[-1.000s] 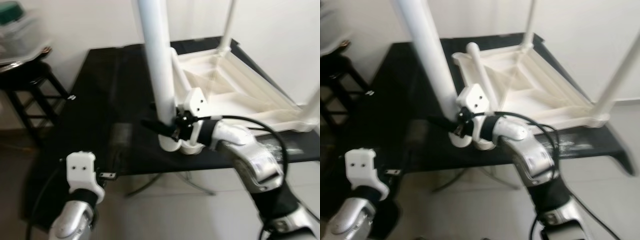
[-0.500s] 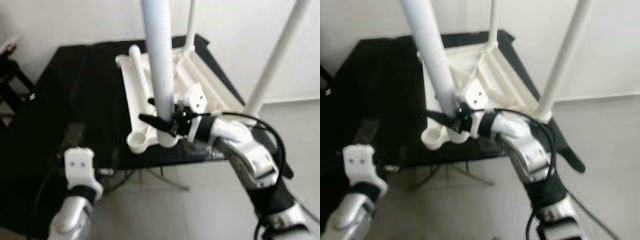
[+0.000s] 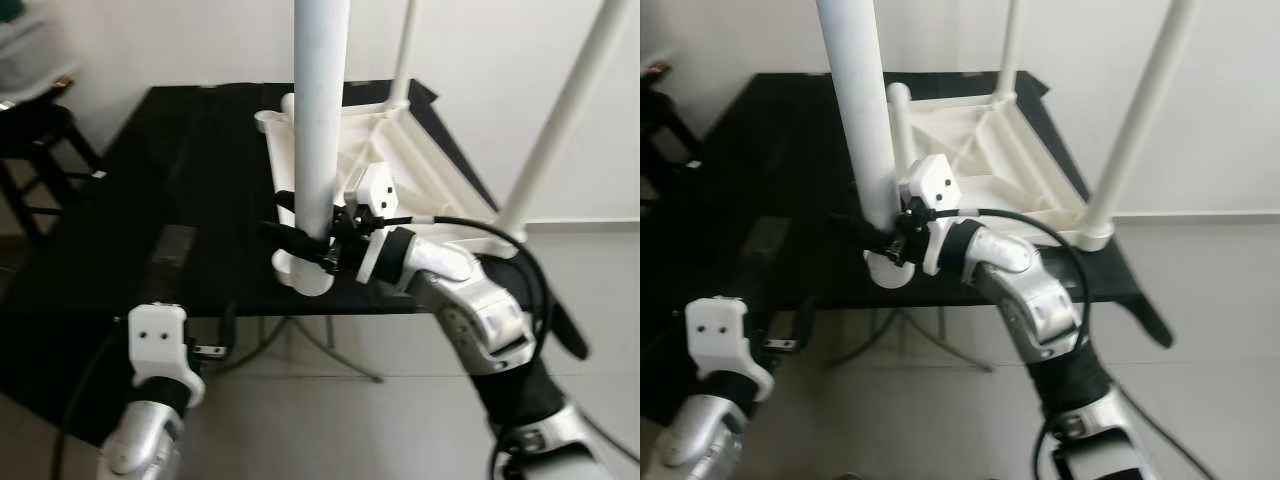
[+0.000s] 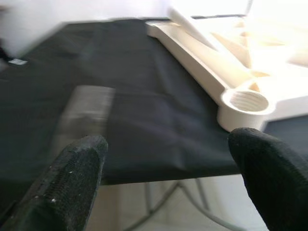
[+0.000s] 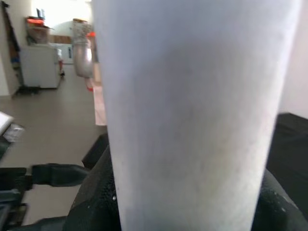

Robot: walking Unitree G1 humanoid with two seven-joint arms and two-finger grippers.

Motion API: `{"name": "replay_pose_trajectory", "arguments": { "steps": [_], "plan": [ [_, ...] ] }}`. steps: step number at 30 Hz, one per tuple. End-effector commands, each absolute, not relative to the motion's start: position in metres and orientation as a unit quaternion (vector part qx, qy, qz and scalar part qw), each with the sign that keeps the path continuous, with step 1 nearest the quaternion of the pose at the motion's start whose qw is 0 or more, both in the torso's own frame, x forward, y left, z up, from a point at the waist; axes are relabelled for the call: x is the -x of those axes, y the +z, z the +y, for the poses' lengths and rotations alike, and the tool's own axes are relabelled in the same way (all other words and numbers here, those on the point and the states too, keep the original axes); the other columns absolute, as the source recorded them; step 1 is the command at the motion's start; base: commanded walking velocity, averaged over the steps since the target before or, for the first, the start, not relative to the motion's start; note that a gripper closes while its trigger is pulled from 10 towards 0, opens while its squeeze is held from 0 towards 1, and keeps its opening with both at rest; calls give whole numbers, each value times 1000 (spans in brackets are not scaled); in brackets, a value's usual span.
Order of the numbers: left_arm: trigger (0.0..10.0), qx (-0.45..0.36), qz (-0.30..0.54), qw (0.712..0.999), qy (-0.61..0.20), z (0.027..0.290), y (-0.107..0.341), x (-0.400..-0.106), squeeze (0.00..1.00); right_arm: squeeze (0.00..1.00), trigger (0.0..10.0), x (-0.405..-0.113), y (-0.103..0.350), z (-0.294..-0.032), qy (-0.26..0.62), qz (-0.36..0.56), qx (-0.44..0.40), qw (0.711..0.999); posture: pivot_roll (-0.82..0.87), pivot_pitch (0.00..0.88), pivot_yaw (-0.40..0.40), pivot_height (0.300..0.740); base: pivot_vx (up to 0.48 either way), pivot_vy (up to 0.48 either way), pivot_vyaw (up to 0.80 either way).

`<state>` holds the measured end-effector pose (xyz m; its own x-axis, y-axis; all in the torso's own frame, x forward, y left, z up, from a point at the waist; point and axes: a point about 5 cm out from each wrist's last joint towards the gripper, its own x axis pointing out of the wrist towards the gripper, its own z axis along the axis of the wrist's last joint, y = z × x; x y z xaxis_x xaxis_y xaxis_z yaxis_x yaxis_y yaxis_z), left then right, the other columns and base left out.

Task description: Building children table

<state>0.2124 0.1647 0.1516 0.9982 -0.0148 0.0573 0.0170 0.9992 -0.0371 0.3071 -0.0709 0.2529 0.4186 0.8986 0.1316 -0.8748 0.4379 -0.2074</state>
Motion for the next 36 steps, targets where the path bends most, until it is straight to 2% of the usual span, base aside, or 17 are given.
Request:
{"name": "replay_pose_trajectory", "arguments": {
  "steps": [1, 6, 9, 22, 29, 34, 36],
  "plan": [
    [10000, 12, -28, 999, -12, 163, 151, -211, 0, 0, 10000, -305, 256, -73, 534, -119, 52, 836, -48, 166, 18, 740, 394, 0, 800],
    [10000, 13, -29, 999, -13, 163, 151, -212, 0, 0, 10000, -306, 258, -74, 527, -123, 60, 838, -50, 167, 20, 740, 398, 0, 160],
    [10000, 13, -29, 999, -13, 163, 151, -212, 0, 0, 10000, -304, 255, -76, 550, -119, 76, 823, -51, 167, 18, 740, 371, 0, 0],
    [10000, 11, -21, 1000, -16, 162, 149, -212, 0, 0, 10000, -303, 255, -81, 568, -107, 84, 812, -43, 175, 20, 740, 0, 0, 0],
    [10000, -10, -22, 999, -27, 161, 150, -211, 0, 0, 10000, -289, 258, -82, 640, -87, 51, 762, -36, 187, 25, 740, 0, 0, -759],
    [10000, -16, -23, 999, -26, 161, 151, -210, 0, 0, 10000, -296, 262, -84, 633, -94, 62, 766, -32, 192, 26, 740, 0, 0, -800],
    [10000, -12, -22, 999, -23, 162, 151, -209, 0, 0, 10000, -302, 265, -83, 610, -109, 64, 783, -30, 195, 26, 740, 0, 0, -431]
  ]
}}
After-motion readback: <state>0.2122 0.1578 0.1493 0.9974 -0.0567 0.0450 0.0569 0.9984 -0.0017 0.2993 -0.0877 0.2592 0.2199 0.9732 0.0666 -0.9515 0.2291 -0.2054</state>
